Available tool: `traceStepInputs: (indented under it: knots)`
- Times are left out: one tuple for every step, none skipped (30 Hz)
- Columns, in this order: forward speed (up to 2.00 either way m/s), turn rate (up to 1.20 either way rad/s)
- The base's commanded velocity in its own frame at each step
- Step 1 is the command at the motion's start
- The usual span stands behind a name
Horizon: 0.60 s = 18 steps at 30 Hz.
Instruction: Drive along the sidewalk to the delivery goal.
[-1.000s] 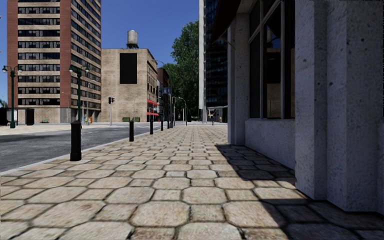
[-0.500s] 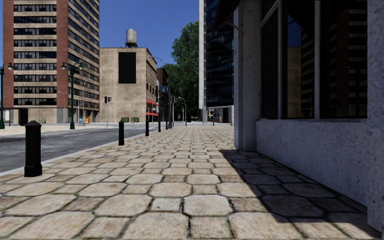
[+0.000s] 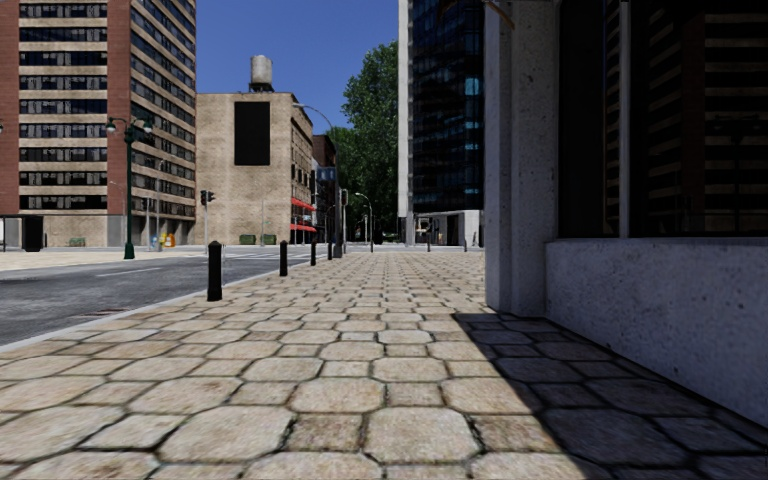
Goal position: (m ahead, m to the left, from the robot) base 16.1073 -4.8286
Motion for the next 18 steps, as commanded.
traceStepInputs:
  knots:
    - [2.0, 0.0]
    - [2.0, 0.0]
    - [2.0, 0.0]
    - [2.0, 0.0]
    - [2.0, 0.0]
    - [2.0, 0.0]
    - [2.0, 0.0]
    - [2.0, 0.0]
    - [2.0, 0.0]
    - [2.0, 0.0]
    - [2.0, 0.0]
    - [2.0, 0.0]
    - [2.0, 0.0]
    - [2.0, 0.0]
    - [2.0, 0.0]
    - [2.0, 0.0]
    - [2.0, 0.0]
    - [2.0, 0.0]
